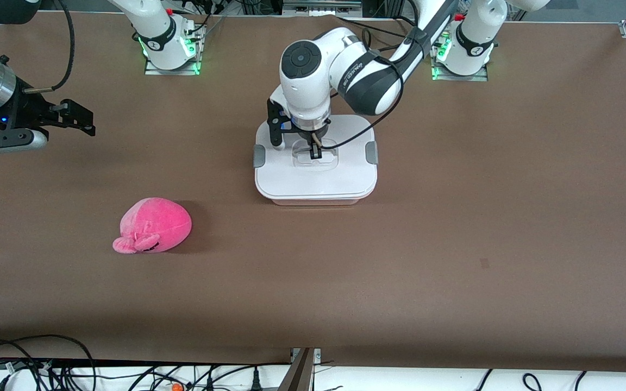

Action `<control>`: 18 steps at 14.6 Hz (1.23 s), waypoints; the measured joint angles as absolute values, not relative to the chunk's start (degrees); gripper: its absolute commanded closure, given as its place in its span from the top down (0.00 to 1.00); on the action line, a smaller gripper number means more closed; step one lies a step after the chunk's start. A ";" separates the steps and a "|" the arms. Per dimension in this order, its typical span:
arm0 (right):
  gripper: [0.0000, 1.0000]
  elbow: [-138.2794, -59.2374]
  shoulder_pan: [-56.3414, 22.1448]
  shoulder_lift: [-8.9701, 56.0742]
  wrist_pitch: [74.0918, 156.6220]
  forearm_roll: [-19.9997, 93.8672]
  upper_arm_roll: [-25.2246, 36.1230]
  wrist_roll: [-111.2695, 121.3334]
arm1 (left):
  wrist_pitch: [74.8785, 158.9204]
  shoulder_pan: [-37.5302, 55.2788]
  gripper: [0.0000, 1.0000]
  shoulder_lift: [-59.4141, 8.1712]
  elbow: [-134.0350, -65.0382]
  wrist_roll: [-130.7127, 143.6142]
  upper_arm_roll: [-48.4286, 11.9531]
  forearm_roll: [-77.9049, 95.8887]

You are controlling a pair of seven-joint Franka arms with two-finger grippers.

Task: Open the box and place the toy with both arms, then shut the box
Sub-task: 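Lift the lid with the left gripper while the right gripper reaches the toy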

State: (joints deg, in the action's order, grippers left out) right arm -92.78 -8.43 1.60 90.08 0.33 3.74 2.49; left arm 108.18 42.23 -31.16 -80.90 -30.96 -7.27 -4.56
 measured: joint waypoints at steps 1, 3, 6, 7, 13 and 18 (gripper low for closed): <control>1.00 -92.78 -8.43 1.60 90.09 0.33 3.75 2.50 | 107.05 42.22 0.00 -30.70 -80.78 -30.93 -7.14 -4.56; 1.00 -92.79 -8.43 1.88 90.55 0.33 3.75 2.50 | 105.38 42.06 0.00 -29.60 -80.73 -30.93 -6.77 -4.56; 1.00 -92.78 -8.51 3.98 91.58 0.34 3.53 2.49 | 103.83 41.83 0.00 -28.09 -80.68 -30.93 -6.04 -4.56; 1.00 -92.77 -8.53 4.88 91.70 0.34 3.45 2.49 | 102.78 41.42 0.00 -27.54 -80.61 -30.93 -5.84 -4.56; 1.00 -92.40 -8.39 12.88 94.18 0.38 3.54 2.57 | 93.15 31.58 0.00 -20.49 -80.04 -35.65 -5.60 -4.55; 1.00 -91.22 -8.58 19.55 100.33 0.84 3.30 2.60 | 84.53 19.21 0.00 -18.26 -73.52 -50.20 -5.20 -4.56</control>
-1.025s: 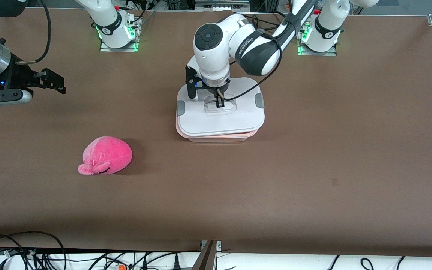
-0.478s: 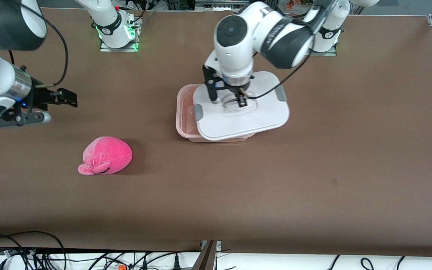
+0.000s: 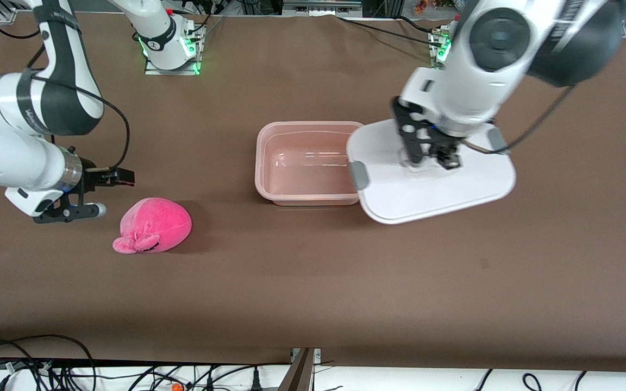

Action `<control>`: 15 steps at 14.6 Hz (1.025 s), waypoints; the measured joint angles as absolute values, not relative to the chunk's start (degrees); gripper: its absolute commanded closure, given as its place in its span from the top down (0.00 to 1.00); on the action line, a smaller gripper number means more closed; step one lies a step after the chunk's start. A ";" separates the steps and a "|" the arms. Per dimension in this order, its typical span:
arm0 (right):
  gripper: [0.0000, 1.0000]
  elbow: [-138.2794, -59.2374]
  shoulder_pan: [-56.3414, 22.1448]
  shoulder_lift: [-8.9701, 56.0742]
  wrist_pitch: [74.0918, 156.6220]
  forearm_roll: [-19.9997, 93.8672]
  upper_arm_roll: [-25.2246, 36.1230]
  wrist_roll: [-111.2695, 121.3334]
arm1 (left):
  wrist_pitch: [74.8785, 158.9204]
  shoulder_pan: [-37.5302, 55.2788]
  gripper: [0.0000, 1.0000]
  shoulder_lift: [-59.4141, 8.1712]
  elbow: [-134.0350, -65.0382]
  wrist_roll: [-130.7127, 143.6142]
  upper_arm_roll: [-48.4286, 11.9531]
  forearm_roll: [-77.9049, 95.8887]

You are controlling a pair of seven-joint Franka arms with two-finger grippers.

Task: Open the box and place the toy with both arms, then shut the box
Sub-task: 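Lift the lid with the left gripper while the right gripper reaches the toy, then grasp the pink plush toy with the right gripper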

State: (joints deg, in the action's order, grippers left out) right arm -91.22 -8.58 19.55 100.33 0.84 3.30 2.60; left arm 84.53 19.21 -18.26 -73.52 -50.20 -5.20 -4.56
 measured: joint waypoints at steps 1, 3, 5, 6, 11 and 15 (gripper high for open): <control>1.00 -91.01 -8.70 20.28 101.00 0.98 3.22 2.61 | 84.21 16.52 0.00 -18.27 -73.11 -53.00 -5.19 -4.55; 1.00 -90.89 -8.98 21.80 102.55 1.03 3.19 2.61 | 84.07 11.33 0.00 -18.39 -73.09 -58.05 -5.15 -4.55; 1.00 -90.86 -9.09 23.73 104.55 1.04 3.18 2.61 | 84.00 6.81 0.00 -18.61 -73.09 -62.58 -5.13 -4.55; 1.00 -90.84 -9.10 24.74 105.56 1.04 3.18 2.61 | 83.99 4.51 0.00 -18.72 -73.09 -64.91 -5.14 -4.54; 0.99 -90.73 -9.11 29.63 111.18 1.04 3.18 2.61 | 83.91 -3.26 0.00 -19.97 -73.11 -72.99 -5.08 -4.46; 0.57 -90.66 -9.12 31.65 113.91 1.05 3.18 2.61 | 83.87 -6.57 0.00 -21.20 -73.15 -75.87 -5.05 -4.46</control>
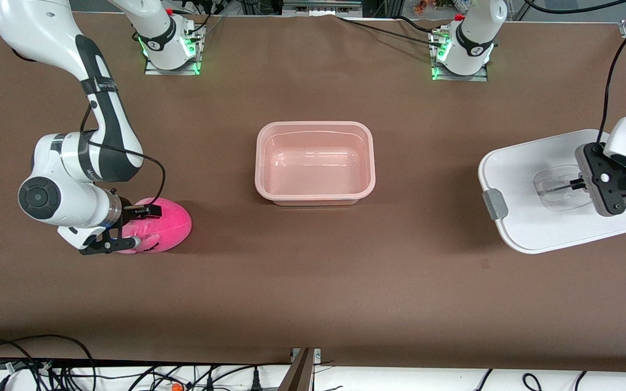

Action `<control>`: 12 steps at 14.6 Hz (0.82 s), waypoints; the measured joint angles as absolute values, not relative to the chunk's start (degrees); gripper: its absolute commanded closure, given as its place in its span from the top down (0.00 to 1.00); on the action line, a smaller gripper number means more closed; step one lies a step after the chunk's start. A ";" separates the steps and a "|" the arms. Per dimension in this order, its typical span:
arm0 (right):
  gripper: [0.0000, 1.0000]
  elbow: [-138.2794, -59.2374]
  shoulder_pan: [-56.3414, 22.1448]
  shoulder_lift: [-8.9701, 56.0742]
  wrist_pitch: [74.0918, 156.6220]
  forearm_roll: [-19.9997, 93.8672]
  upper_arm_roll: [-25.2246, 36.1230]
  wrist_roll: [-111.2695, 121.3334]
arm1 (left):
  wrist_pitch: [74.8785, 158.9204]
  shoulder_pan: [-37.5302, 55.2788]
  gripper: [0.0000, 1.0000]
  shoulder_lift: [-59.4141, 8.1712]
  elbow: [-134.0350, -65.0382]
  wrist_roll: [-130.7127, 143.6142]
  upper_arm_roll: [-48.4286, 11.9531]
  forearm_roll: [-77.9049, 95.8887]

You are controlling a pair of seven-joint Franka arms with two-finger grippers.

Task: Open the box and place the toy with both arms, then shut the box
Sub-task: 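Grasp the pink plush toy with the right gripper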

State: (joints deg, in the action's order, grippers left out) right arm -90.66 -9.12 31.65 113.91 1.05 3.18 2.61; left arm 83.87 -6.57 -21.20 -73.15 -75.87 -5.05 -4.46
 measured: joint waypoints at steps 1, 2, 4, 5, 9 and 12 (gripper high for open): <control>0.41 -90.64 -9.12 31.84 114.05 1.05 3.18 2.61 | 83.84 -6.65 0.00 -21.60 -73.15 -76.04 -5.07 -4.46; 0.24 -90.62 -9.12 31.88 114.06 1.05 3.18 2.61 | 83.84 -6.64 0.00 -22.03 -73.15 -76.04 -5.19 -4.46; 0.00 -90.52 -9.12 31.87 114.06 1.05 3.18 2.63 | 83.84 -6.64 0.00 -22.53 -73.16 -76.04 -5.33 -4.46; 0.00 -90.51 -9.12 31.87 114.06 1.05 3.18 2.74 | 83.84 -6.64 0.00 -22.56 -73.15 -76.04 -5.34 -4.46; 0.00 -90.40 -9.12 31.88 114.06 1.05 3.18 3.41 | 83.84 -6.34 0.00 -22.55 -73.13 -76.04 -5.78 -4.46; 0.00 -88.84 -9.14 31.88 113.84 1.05 3.17 4.90 | 83.84 -6.32 0.00 -22.55 -73.13 -76.04 -6.03 -4.46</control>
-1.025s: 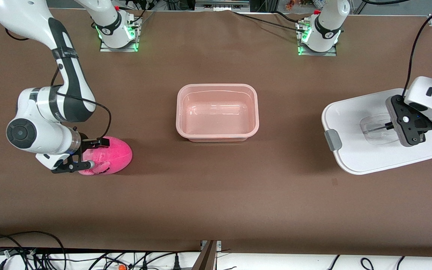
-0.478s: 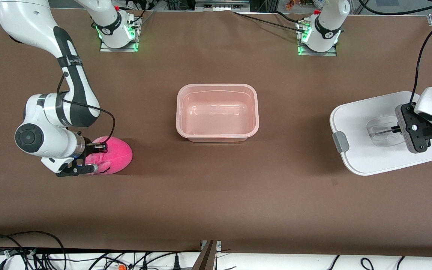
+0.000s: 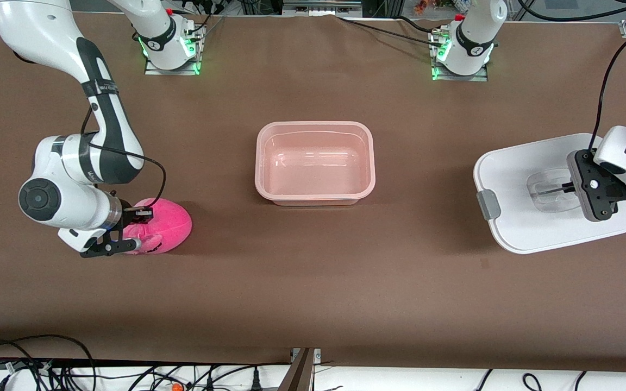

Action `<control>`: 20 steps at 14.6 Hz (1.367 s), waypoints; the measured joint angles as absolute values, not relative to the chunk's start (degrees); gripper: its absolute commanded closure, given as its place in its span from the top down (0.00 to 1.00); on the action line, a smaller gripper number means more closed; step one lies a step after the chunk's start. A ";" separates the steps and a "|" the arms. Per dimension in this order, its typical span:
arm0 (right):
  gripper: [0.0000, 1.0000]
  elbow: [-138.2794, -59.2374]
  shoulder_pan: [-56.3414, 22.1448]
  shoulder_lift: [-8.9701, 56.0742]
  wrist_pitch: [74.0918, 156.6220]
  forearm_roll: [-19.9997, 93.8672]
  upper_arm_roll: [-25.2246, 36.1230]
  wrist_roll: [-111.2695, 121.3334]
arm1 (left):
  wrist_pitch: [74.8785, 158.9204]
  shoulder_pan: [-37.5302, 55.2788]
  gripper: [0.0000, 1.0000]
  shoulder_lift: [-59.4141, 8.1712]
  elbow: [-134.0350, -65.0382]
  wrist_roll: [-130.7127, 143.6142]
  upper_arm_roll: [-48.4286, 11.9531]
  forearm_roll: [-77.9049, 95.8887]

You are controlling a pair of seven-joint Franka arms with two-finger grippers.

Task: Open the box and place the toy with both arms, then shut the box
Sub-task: 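Grasp the pink plush toy with the right gripper, then lift the pink toy with the right gripper and carry it over the tub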

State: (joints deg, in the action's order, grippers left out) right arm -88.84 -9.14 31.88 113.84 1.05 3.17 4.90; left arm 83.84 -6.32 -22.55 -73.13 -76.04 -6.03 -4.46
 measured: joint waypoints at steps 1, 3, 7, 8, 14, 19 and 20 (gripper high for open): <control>0.00 -87.89 -9.21 31.87 113.21 1.05 3.09 5.28 | 83.84 -6.32 0.00 -22.55 -73.13 -76.04 -6.03 -4.46; 0.00 -85.64 -9.75 31.70 110.73 1.05 2.57 5.54 | 83.84 -6.32 0.00 -22.55 -73.13 -76.04 -6.02 -4.46; 0.00 -78.31 -11.55 30.79 98.33 1.05 -0.71 6.85 | 83.84 -6.33 0.00 -22.55 -73.13 -76.04 -6.00 -4.46; 0.00 -76.50 -12.12 30.50 95.02 1.05 -2.07 8.21 | 83.84 -6.33 0.00 -22.55 -73.13 -76.04 -6.00 -4.46; 0.00 -68.48 -20.67 30.26 84.19 0.91 -4.47 16.69 | 83.84 -6.32 0.00 -22.55 -73.12 -76.04 -6.04 -4.46; 0.00 -65.69 -34.31 30.41 81.88 -7.58 -4.75 19.10 | 83.83 -6.31 0.00 -22.55 -73.12 -76.04 -6.04 -4.46; 0.00 -65.65 -36.19 30.44 81.77 -8.09 -4.73 19.41 | 83.83 -6.31 0.00 -22.55 -73.12 -76.04 -6.04 -4.46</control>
